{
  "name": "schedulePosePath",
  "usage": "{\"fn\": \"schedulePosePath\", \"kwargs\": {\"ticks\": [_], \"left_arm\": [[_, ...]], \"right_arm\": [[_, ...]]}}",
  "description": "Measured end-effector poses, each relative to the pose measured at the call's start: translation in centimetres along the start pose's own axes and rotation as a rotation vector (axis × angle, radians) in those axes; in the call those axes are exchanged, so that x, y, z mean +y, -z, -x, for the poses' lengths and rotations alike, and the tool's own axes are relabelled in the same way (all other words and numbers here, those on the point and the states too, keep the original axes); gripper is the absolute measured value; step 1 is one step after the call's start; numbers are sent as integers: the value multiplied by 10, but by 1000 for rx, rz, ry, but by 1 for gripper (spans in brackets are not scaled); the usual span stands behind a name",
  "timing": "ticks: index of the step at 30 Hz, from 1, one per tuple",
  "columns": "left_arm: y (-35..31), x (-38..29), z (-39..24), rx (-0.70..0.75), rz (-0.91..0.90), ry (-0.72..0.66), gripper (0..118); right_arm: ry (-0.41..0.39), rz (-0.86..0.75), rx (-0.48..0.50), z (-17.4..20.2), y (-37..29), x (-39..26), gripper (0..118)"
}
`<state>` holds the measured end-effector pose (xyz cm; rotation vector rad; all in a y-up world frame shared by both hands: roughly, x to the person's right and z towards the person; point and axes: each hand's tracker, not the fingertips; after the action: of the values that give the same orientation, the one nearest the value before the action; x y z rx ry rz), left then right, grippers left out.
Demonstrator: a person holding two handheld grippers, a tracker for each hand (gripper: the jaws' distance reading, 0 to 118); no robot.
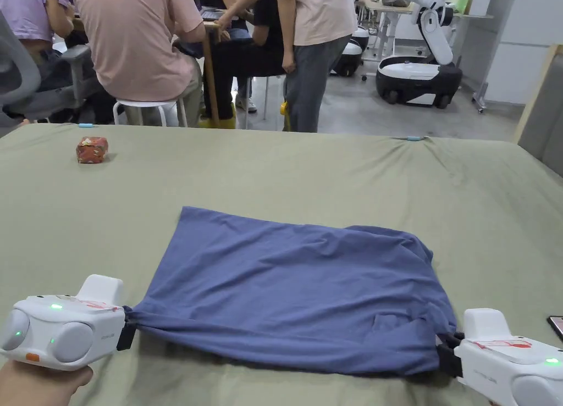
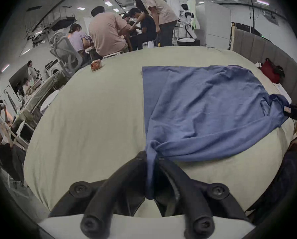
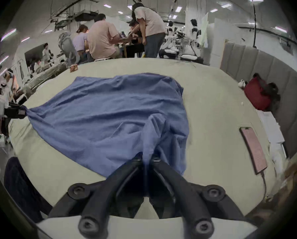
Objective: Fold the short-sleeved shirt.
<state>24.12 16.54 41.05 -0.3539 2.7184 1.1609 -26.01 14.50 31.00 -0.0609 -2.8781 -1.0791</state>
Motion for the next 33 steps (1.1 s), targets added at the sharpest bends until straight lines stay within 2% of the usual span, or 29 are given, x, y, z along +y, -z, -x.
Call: {"fn": "schedulePosePath", "kwargs": {"ticks": [3,5,10,17,18,19,20,21,22,23,26,27,30,31,33], "left_arm": [[2,19,5,15,-10,2,3],[13,39,4,22,-22,1,3],[70,89,-5,20,53,16,3],[131,117,-18,70,123,16,6],[132,116,-20,72,124,15,11],[131,115,-21,74,122,16,18],[127,112,-20,86,105,15,29],[123,109,-18,107,79,7,36],[116,106,-13,120,38,-36,42],[104,102,-11,126,-6,-99,49],[61,92,-22,115,-202,-170,55],[47,88,-30,116,-270,-180,65],[15,70,-64,67,-408,-201,103],[7,62,-75,33,-431,-199,111],[-9,43,-96,-5,-495,-174,110]], "right_arm": [[49,-55,-50,-14,-12,23,3],[55,-56,-61,-19,-3,40,3],[-4,-10,-159,-24,50,70,3],[8,90,-199,-43,126,74,4],[6,94,-197,-45,127,74,7],[0,92,-188,-47,127,73,20],[-22,81,-168,-49,125,69,51],[-61,37,-158,-49,118,67,77],[-85,12,-153,-49,109,65,94],[-70,-12,-146,-48,97,64,102],[17,-141,-76,-28,54,61,102],[35,-175,-67,-19,43,61,102],[86,-296,-37,22,17,53,109],[81,-322,-47,33,11,48,109],[63,-327,-62,60,9,41,105]]}}
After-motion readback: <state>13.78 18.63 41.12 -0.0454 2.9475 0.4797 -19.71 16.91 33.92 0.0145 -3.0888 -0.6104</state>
